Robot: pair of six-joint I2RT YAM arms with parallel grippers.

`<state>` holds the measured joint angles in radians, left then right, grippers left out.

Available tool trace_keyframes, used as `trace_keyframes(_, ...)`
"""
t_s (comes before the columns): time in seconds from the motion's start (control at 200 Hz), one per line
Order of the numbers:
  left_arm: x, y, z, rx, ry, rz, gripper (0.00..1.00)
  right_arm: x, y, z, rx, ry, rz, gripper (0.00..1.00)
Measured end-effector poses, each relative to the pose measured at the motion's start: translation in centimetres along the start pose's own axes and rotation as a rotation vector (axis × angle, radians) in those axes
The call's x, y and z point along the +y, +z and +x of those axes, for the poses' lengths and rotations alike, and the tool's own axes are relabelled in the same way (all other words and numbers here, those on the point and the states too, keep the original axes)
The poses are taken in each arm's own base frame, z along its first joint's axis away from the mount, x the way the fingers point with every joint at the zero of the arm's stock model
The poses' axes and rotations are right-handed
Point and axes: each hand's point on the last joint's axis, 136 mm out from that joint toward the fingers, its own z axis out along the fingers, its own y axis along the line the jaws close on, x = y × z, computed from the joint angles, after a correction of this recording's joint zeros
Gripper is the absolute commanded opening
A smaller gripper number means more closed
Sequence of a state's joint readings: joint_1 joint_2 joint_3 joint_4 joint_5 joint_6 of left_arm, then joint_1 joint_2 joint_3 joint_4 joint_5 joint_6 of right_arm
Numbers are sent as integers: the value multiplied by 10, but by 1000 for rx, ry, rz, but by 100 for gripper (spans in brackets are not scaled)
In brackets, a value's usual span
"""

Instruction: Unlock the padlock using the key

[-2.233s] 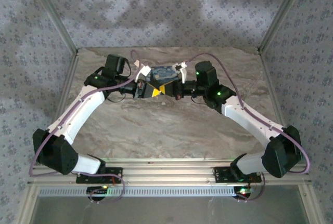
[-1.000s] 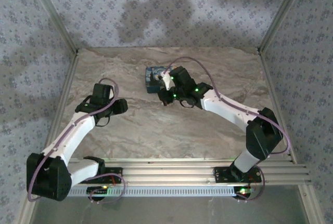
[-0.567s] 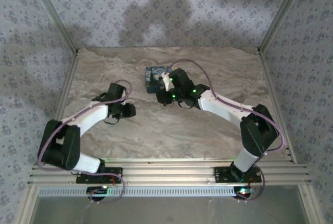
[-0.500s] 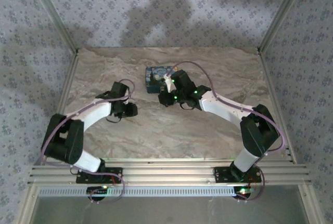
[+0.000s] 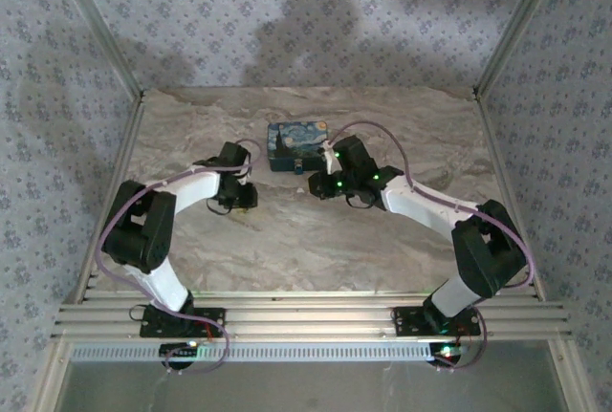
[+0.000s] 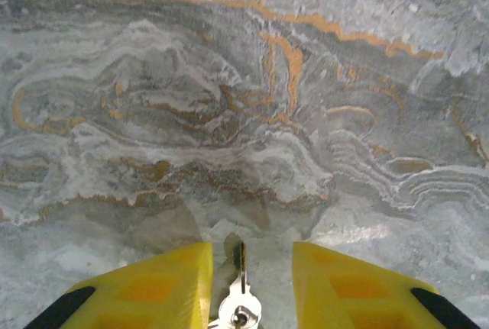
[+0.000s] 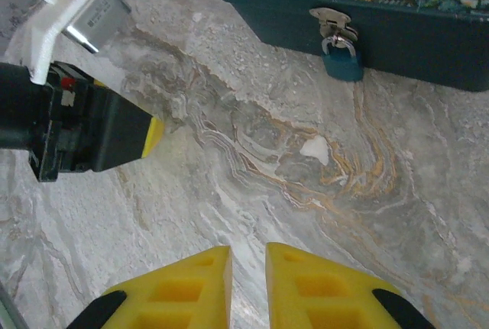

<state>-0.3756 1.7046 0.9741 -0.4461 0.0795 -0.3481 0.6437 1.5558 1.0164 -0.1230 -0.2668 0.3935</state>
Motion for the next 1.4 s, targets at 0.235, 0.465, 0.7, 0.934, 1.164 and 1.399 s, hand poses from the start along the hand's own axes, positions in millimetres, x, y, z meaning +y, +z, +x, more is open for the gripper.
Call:
trace_keyframes(0.235, -1, 0, 5, 6, 25, -9, 33, 3, 2, -4, -14, 14, -18, 20)
trace_keyframes(0.465, 2, 0, 8, 6, 36, -21, 24, 5, 6, -3, -11, 28, -29, 20)
trace_keyframes(0.7, 1, -4, 13, 10, 54, -20, 4, 8, 6, -5, -16, 41, -37, 20)
trace_keyframes(0.934, -3, -4, 25, 33, 77, -7, 0, 10, 5, -10, -44, 67, -56, 20)
trace_keyframes(1.164, -10, -16, 33, 18, 95, 18, 15, 2, -7, 1, -59, 111, -51, 21)
trace_keyframes(1.399, 3, -66, 13, -146, -8, -47, 38, 5, -11, -1, -80, 130, -61, 22)
